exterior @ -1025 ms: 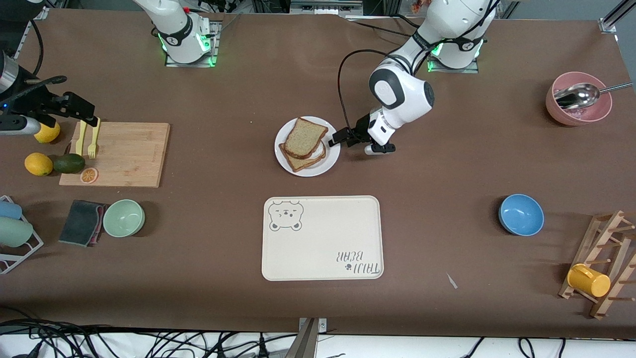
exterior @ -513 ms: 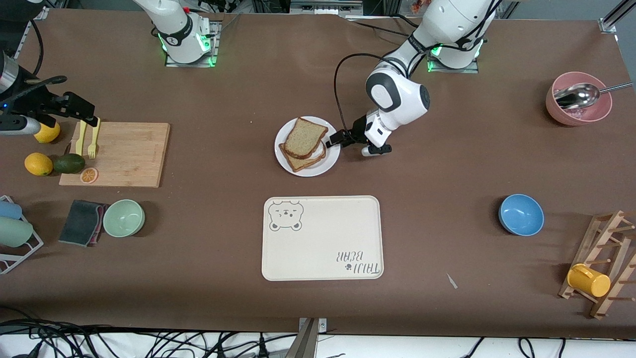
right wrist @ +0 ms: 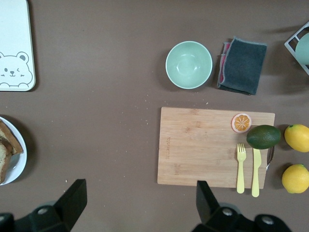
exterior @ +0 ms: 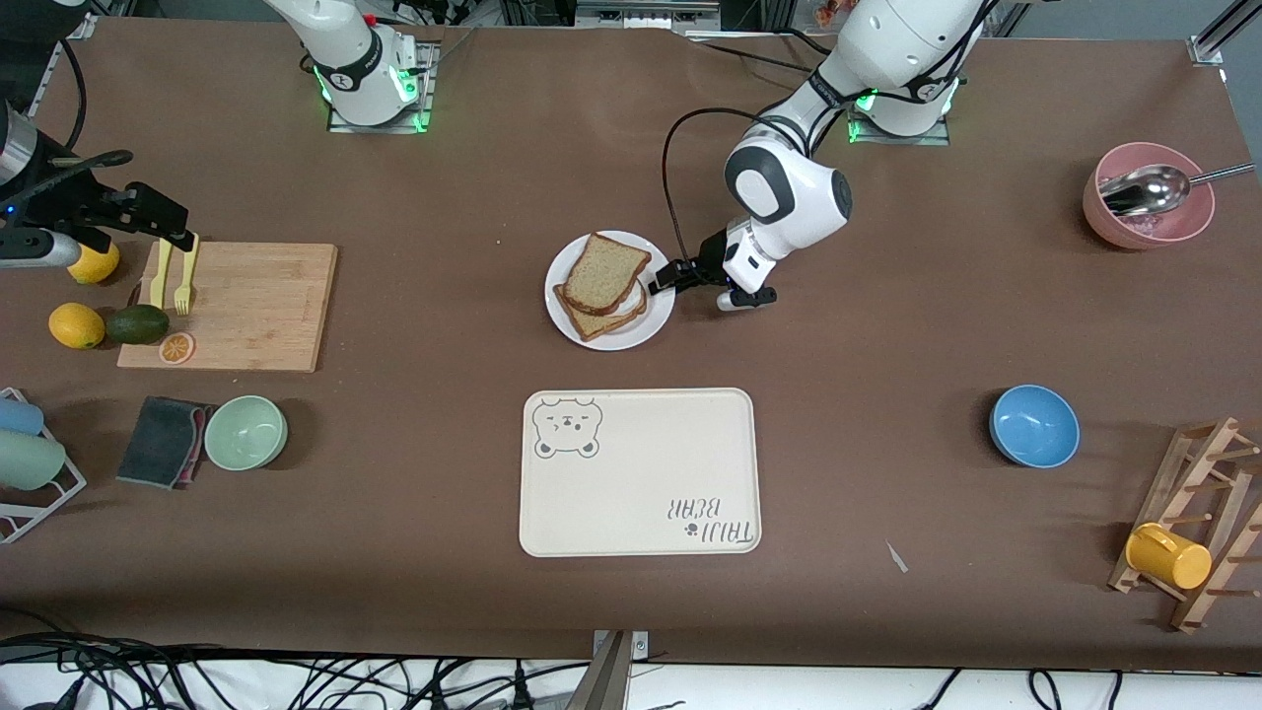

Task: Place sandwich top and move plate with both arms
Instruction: 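Close the left gripper on the plate rim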

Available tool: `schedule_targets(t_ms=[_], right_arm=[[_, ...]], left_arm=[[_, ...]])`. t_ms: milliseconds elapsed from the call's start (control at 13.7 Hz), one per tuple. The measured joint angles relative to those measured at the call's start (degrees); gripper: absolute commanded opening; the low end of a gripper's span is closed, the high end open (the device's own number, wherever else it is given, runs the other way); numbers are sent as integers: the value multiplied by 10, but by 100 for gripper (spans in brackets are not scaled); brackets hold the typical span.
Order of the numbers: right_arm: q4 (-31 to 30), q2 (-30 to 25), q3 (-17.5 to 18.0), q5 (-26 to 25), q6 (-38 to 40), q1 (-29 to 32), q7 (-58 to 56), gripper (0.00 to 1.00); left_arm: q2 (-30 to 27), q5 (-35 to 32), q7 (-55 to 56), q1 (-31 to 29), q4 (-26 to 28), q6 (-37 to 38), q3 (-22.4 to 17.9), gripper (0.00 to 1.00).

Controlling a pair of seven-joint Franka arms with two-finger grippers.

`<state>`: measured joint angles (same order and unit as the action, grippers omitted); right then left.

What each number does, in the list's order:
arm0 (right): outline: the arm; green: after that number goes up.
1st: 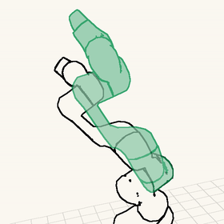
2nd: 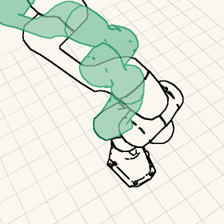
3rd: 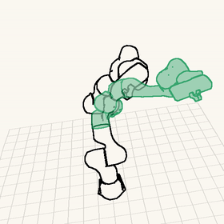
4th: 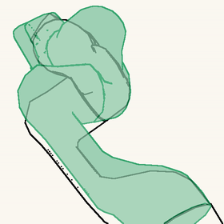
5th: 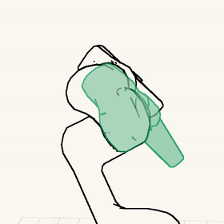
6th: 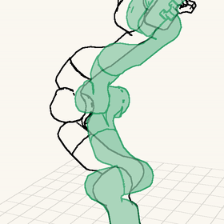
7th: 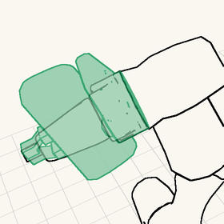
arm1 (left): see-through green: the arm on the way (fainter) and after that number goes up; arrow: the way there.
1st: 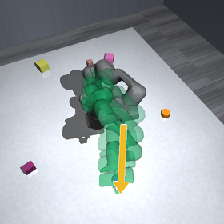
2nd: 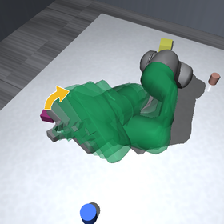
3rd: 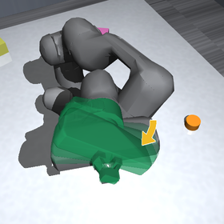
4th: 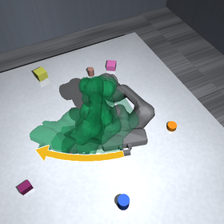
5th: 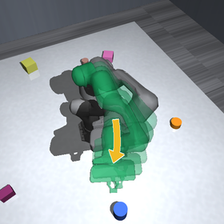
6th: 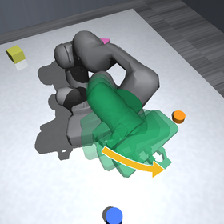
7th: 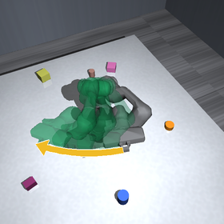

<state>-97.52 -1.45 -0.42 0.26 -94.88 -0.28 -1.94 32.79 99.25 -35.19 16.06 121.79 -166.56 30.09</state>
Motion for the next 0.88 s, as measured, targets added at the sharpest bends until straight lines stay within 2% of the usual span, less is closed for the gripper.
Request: schedule_targets(t_ms=[293, 439, 513, 879], right_arm=[[0, 0, 0, 0, 0, 0, 0, 100], [0, 0, 0, 0, 0, 0, 0, 100], [0, 0, 0, 0, 0, 0, 0, 100], [0, 0, 0, 0, 0, 0, 0, 100]], left_arm=[[2, 0, 0, 0, 0, 0, 0, 36], [3, 0, 0, 0, 0, 0, 0, 33], [4, 0, 0, 0, 0, 0, 0, 28], [4, 0, 0, 0, 0, 0, 0, 21]])
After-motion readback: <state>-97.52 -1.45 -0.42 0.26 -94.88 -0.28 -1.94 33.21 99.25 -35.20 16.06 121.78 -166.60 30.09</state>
